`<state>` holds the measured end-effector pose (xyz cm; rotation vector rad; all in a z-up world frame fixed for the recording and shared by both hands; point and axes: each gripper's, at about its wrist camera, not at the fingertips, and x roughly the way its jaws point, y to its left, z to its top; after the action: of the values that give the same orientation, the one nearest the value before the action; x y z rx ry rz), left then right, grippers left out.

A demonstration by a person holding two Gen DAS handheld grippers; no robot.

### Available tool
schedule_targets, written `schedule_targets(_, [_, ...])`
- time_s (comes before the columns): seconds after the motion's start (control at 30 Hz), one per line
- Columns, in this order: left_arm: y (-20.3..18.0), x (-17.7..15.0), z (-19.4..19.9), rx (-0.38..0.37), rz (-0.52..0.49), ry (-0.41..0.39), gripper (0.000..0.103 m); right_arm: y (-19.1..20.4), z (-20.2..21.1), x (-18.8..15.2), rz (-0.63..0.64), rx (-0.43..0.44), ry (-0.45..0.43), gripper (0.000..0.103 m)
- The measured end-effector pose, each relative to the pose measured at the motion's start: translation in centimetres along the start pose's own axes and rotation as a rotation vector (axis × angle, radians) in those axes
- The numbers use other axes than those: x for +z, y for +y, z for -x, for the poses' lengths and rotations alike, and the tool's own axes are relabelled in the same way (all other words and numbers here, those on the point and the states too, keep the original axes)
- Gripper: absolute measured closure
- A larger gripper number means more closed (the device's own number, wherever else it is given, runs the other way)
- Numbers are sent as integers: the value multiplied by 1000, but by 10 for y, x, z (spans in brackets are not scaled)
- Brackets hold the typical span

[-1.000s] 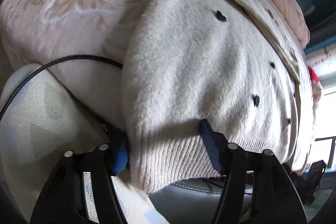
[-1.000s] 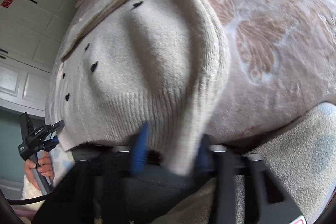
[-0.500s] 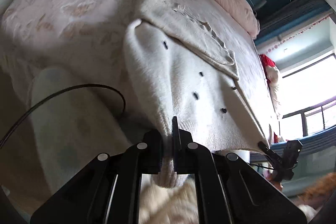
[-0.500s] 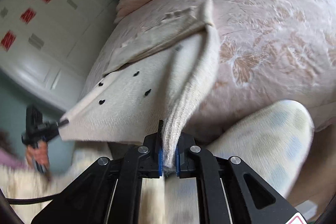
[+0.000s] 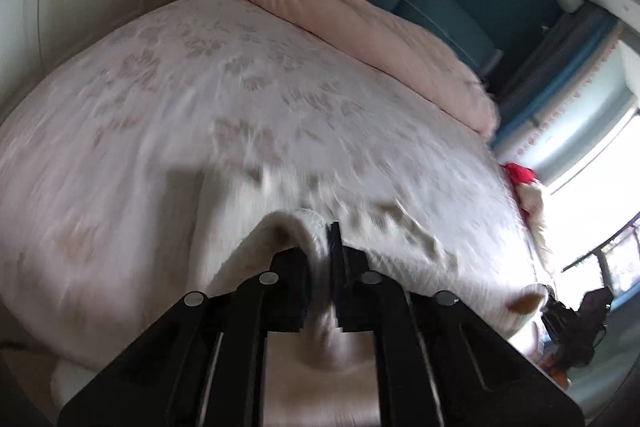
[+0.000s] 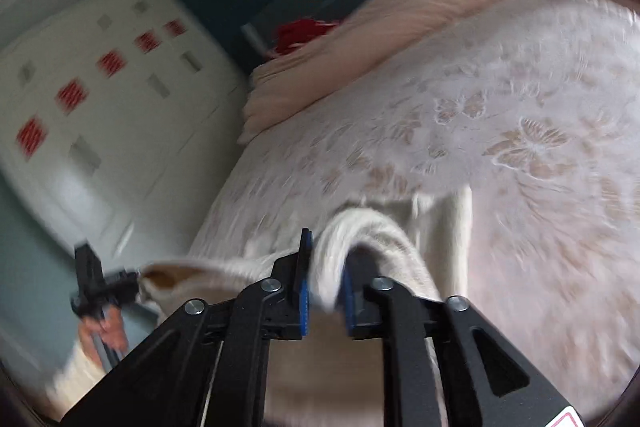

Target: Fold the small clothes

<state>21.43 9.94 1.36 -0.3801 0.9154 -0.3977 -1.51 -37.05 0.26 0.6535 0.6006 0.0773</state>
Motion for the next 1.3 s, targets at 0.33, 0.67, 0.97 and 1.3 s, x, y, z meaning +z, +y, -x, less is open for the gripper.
schedule_targets(0.33, [47, 9, -43, 243, 48, -30, 29, -34, -17, -8, 21, -234, -59, 42])
schedule_targets(0.67, [38, -3, -136, 281, -79, 186, 48, -63, -109, -24, 39, -319, 163, 38])
schedule_targets(0.97, [42, 28, -95, 237, -27, 96, 97, -38, -56, 12, 10, -216, -21, 96])
schedule_targets(1.3, [54, 16, -128, 354, -41, 159, 92, -57, -94, -3, 24, -398, 104, 81])
